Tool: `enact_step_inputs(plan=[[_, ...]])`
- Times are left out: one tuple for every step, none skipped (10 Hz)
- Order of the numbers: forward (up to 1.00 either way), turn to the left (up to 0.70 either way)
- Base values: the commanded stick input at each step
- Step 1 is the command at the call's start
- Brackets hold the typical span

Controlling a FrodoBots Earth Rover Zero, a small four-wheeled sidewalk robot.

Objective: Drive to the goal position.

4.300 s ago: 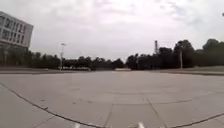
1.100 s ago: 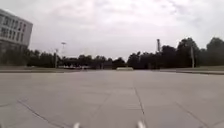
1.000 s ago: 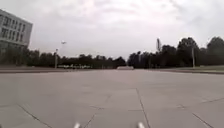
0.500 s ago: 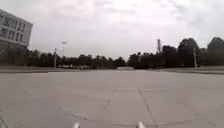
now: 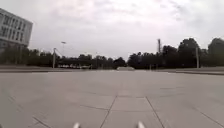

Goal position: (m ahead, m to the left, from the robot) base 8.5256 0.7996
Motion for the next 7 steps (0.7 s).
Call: enact_step_inputs(plan=[[0.85,0.00],[0.85,0.00],[0.85,0.00],[0.85,0.00],[0.85,0.00],[0.85,0.00],[0.85,0.00]])
